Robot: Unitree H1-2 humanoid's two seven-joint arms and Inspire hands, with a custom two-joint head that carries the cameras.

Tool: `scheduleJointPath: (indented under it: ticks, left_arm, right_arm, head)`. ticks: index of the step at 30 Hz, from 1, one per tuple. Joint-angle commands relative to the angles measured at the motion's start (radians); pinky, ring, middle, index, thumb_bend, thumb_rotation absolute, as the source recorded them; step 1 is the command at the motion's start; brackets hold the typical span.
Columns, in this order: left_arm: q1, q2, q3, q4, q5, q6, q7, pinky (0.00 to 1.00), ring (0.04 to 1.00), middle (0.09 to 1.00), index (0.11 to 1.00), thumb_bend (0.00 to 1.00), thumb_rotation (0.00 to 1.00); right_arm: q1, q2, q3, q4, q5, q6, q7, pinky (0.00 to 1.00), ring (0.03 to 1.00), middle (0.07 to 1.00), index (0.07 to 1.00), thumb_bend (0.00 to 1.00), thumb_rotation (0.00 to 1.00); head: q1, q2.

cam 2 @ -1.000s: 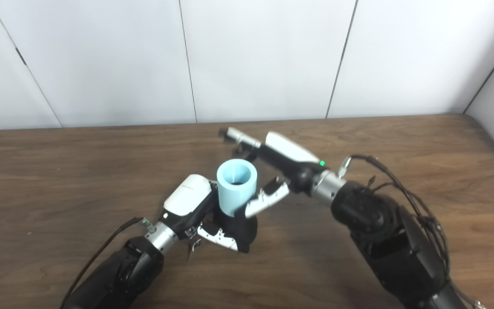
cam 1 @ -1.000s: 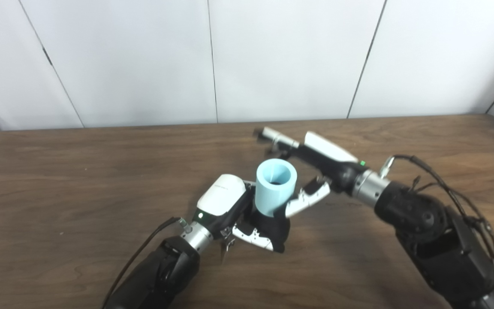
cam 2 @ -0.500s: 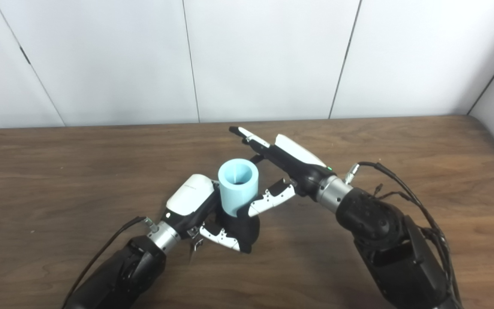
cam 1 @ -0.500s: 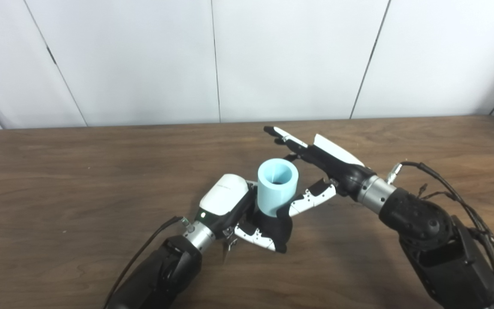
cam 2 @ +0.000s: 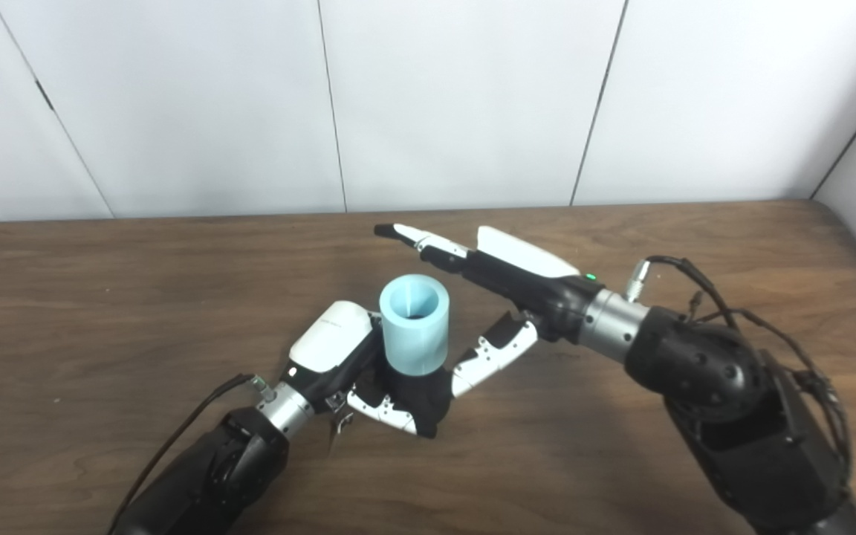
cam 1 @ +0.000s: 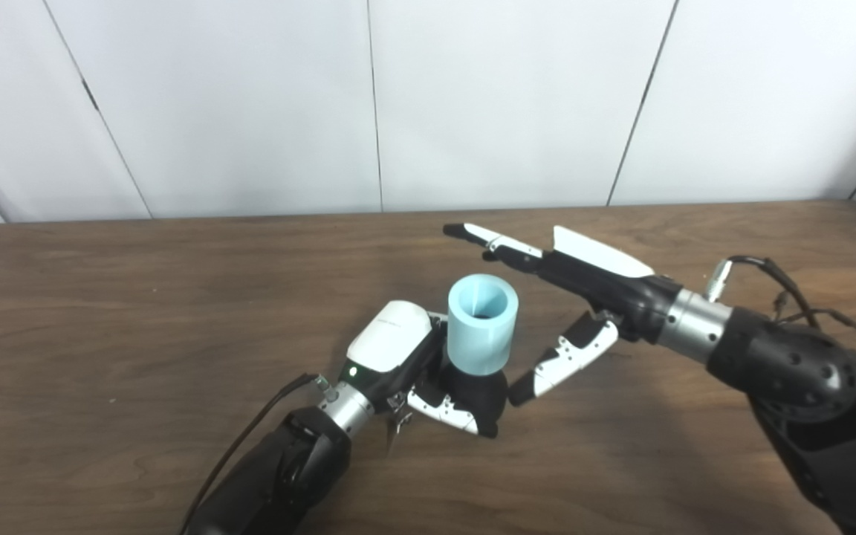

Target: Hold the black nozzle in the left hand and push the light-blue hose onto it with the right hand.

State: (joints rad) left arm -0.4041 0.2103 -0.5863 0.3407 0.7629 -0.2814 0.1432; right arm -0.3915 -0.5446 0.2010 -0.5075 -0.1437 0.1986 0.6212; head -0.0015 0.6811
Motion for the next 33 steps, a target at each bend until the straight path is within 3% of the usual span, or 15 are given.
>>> scheduleJointPath:
  ticks: [1, 6, 16, 21, 27, 33]
  left_arm:
    - [0.061, 0.022, -0.038, 0.072, 0.038, 0.017, -0.066, 0.30, 0.385, 0.433, 0.501, 0.52, 0.00]
    - [0.058, 0.021, -0.034, 0.083, 0.030, 0.014, -0.066, 0.30, 0.385, 0.430, 0.502, 0.52, 0.00]
    - [0.053, 0.024, -0.039, 0.081, 0.037, 0.022, -0.078, 0.30, 0.389, 0.439, 0.500, 0.53, 0.00]
    - [0.051, 0.023, -0.041, 0.081, 0.037, 0.024, -0.081, 0.31, 0.392, 0.442, 0.499, 0.53, 0.00]
    - [0.051, 0.023, -0.040, 0.078, 0.034, 0.025, -0.084, 0.30, 0.388, 0.443, 0.499, 0.53, 0.00]
    - [0.053, 0.029, -0.041, 0.066, 0.038, 0.027, -0.089, 0.31, 0.396, 0.446, 0.500, 0.53, 0.00]
  right_arm:
    - [-0.045, -0.039, -0.014, -0.034, -0.006, -0.080, 0.001, 0.94, 1.000, 1.000, 1.000, 1.00, 0.38]
    - [-0.037, -0.053, -0.005, -0.051, -0.093, -0.193, -0.018, 0.98, 1.000, 1.000, 1.000, 1.00, 0.40]
    - [-0.013, -0.049, 0.011, -0.044, -0.194, -0.323, -0.016, 0.98, 1.000, 1.000, 0.998, 0.99, 0.69]
    - [0.008, -0.041, 0.023, -0.034, -0.238, -0.345, -0.009, 0.93, 0.989, 1.000, 0.972, 0.96, 0.78]
    - [0.019, -0.054, 0.068, -0.026, -0.328, -0.340, 0.051, 0.96, 1.000, 1.000, 0.988, 0.94, 0.80]
    - [0.033, -0.058, 0.098, -0.009, -0.345, -0.320, 0.087, 0.93, 0.982, 0.980, 0.942, 0.91, 0.81]
  head:
    - [0.000, 0.002]
    - [-0.007, 0.001]
    - [-0.011, 0.004]
    - [-0.013, 0.005]
    - [-0.008, 0.010]
    - [-0.009, 0.014]
